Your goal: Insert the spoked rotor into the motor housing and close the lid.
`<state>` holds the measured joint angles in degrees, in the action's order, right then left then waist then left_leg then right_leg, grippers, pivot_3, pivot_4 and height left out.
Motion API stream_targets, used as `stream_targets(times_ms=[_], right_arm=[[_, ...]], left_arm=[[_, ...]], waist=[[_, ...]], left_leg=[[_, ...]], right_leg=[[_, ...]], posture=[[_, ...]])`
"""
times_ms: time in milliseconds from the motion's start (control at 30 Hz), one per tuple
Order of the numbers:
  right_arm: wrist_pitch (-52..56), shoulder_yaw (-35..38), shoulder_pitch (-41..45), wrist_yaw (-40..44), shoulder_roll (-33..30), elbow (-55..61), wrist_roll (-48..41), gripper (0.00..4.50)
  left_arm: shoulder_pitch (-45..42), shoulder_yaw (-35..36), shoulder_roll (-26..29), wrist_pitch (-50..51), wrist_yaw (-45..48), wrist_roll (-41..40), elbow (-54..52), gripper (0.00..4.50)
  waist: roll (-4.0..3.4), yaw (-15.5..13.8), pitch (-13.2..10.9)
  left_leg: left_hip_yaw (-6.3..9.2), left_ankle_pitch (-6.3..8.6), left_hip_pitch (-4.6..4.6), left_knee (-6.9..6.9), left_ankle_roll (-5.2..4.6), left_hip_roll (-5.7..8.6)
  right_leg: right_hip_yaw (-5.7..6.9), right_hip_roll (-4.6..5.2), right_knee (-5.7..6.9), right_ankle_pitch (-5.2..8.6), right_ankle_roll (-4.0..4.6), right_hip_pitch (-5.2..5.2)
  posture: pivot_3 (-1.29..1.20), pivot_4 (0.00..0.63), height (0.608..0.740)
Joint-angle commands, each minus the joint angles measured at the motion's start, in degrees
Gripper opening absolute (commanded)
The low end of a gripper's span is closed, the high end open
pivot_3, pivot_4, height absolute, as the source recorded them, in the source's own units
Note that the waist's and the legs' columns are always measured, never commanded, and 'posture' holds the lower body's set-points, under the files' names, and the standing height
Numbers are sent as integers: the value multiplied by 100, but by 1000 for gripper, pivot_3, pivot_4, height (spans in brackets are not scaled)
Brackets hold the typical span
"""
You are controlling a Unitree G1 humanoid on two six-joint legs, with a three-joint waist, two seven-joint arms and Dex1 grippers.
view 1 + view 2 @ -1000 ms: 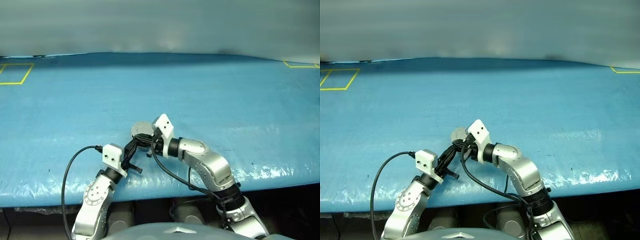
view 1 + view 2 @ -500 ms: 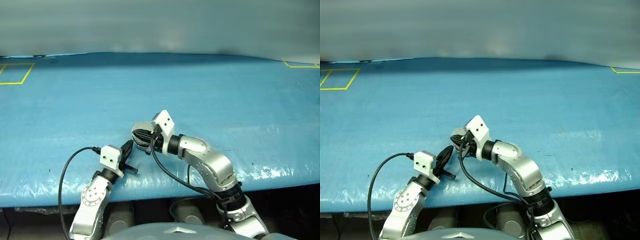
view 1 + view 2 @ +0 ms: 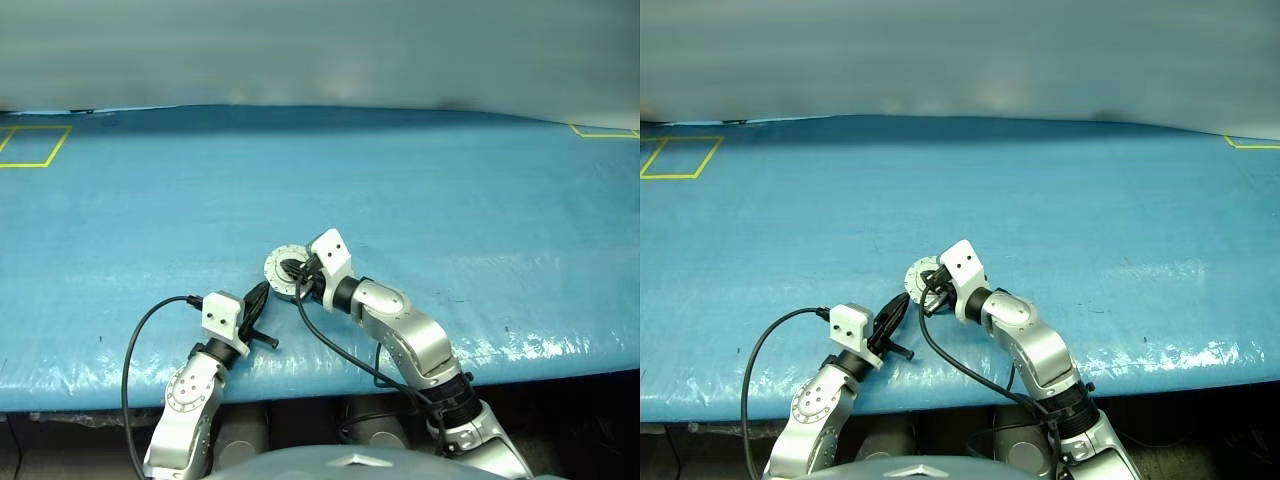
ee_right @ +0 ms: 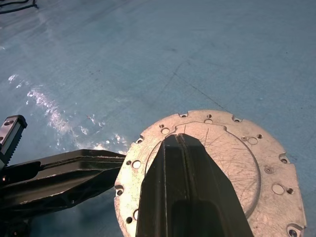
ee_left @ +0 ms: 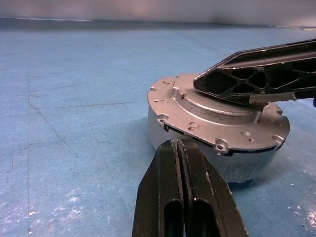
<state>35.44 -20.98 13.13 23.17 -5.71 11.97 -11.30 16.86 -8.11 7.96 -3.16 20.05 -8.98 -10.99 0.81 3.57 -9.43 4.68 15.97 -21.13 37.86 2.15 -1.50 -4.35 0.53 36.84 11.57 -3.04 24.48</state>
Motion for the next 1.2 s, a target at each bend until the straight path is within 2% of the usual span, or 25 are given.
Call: stream_targets(times_ms=[33, 367, 533, 667, 1033, 1200], right_arm=[[56, -63, -138, -108, -16, -32, 123, 0], [522, 216, -377, -280, 89, 1046, -251, 0], [690, 623, -413, -548, 288, 1598, -530, 0], [749, 245, -240, -914, 46, 1510, 71, 887], [631, -205, -153, -1208, 472, 1040, 369, 4476], [468, -294, -218, -1299, 552, 910, 518, 4492]], left_arm=[[-47, -99, -18, -94, 33, 72, 20, 74], [-23, -116, -38, -137, 47, 13, -1, 74], [-8, -137, -35, -169, 34, 46, -52, 74], [-5, -171, -48, -178, 1, 94, -59, 0], [-28, -177, -21, -167, 5, 166, -76, 0], [-56, -193, -10, -180, 39, 166, -7, 0]], waist=[[0, 2, 0], [-2, -7, -1], [-2, -7, -2], [-2, -8, -2], [-3, -3, -3], [-3, -2, -3]], left_leg=[[-1, 0, 2, 0, 0, 0], [1, 0, -7, -1, 0, 0], [3, 0, -16, 0, 0, 0], [2, 0, -18, 0, 0, 1], [6, 0, -25, -1, 0, 1], [7, 0, -25, -2, 0, 1]], right_leg=[[-1, 0, 0, 0, 0, -1], [0, 0, -1, 0, 0, 6], [2, 0, -1, 0, 0, 13], [2, 2, -4, 0, 0, 14], [6, 2, -5, 0, 0, 19], [7, 2, -5, 0, 0, 20]], posture=[[0, 150, 740], [0, 150, 740], [0, 150, 740], [0, 150, 740], [0, 150, 740], [0, 150, 740]])
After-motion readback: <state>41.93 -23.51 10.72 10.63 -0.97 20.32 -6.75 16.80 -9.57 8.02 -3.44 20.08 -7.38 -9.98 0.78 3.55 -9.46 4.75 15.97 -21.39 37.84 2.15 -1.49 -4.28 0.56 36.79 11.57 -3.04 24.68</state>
